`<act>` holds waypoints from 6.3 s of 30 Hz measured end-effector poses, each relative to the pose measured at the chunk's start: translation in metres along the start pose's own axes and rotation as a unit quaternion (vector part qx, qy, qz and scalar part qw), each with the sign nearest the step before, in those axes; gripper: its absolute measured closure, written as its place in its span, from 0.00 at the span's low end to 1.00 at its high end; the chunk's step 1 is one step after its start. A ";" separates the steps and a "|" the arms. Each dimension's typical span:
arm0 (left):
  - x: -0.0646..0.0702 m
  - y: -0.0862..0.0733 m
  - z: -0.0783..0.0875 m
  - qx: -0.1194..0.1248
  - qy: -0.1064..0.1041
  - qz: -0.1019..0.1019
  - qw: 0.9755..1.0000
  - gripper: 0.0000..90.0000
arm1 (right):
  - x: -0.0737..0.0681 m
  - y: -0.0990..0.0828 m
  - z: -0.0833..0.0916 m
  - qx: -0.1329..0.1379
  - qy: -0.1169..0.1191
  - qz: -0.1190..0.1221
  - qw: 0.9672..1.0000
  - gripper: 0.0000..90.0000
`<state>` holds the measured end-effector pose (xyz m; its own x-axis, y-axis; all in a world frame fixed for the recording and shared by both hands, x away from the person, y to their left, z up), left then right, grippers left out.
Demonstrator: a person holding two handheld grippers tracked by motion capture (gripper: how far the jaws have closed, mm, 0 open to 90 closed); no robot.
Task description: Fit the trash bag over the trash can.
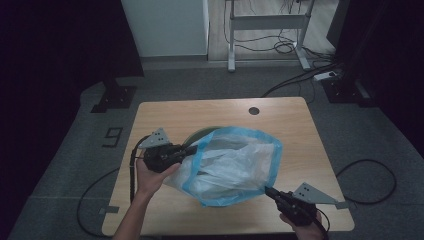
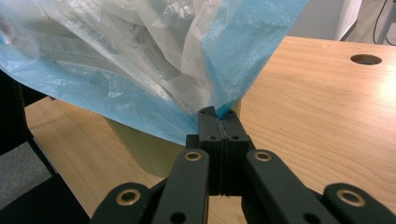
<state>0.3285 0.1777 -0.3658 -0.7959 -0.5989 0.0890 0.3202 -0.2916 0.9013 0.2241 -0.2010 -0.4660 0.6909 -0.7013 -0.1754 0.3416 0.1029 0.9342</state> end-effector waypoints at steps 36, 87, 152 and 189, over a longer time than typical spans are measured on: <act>-0.024 -0.010 0.010 0.113 0.094 0.041 0.988 1.00 | 0.037 0.081 -0.027 0.057 -0.021 0.013 0.998 0.99; -0.031 -0.025 0.019 0.132 0.103 0.065 0.984 1.00 | 0.013 0.059 -0.030 0.032 0.048 -0.024 0.998 0.63; -0.064 -0.076 0.015 0.082 0.144 0.129 0.978 1.00 | 0.032 0.056 -0.062 0.002 -0.078 0.004 0.997 0.99; -0.065 -0.084 0.011 0.059 0.131 0.134 0.980 1.00 | -0.020 0.096 -0.043 0.042 0.055 0.030 0.997 0.50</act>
<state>0.3477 0.2490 -0.4431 -0.5266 -0.8183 0.2304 0.4250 -0.0186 0.9050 0.2708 -0.1470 -0.3858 0.7754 -0.6140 -0.1476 0.2470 0.0798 0.9657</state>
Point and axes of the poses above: each handheld gripper's, and its own axes: z roughly backward along the jaws, y roughly out of its top, x roughly to its right, the point moved 1 cm from there along -z, roughly forward along the jaws, and after that the axes turned 4 degrees about y, right-handed, at the moved point
